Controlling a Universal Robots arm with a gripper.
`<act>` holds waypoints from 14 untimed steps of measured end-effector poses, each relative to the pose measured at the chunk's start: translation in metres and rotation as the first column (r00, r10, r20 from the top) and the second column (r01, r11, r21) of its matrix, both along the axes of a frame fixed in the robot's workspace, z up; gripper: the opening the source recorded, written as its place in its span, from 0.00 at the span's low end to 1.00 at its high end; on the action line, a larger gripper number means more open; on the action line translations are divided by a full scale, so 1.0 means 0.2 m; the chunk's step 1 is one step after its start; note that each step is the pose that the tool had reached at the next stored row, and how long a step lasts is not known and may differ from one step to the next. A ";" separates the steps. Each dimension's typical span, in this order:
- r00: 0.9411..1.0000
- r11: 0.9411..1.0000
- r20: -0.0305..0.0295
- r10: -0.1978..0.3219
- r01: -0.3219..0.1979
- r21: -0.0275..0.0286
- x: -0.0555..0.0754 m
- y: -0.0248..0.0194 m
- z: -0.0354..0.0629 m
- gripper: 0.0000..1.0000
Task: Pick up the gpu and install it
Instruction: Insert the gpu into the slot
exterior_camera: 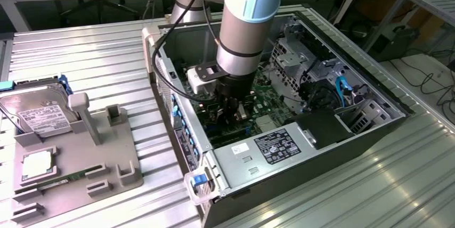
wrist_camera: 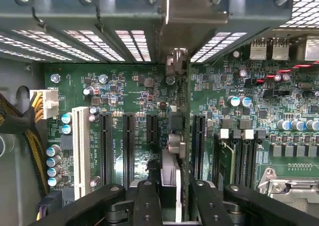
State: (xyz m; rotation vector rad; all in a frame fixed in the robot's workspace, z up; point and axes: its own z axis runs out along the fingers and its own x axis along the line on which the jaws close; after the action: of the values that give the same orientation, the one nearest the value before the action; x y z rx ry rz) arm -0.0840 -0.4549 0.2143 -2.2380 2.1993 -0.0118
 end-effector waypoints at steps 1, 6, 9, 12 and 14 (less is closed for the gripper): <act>1.000 1.000 0.000 0.000 0.000 0.000 0.00 0.000 0.000 0.28; 1.000 1.000 0.002 0.000 0.000 0.004 0.00 0.003 -0.005 0.28; 1.000 1.000 0.000 0.000 0.000 0.000 0.00 0.000 0.001 0.35; 1.000 1.000 0.000 0.000 0.000 0.001 0.00 0.000 0.131 0.42; 1.000 1.000 0.000 0.000 0.000 0.001 0.00 0.000 0.176 0.42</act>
State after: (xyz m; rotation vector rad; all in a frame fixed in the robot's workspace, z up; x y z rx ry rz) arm -0.0839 -0.4549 0.2495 -2.2375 2.1988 -0.0117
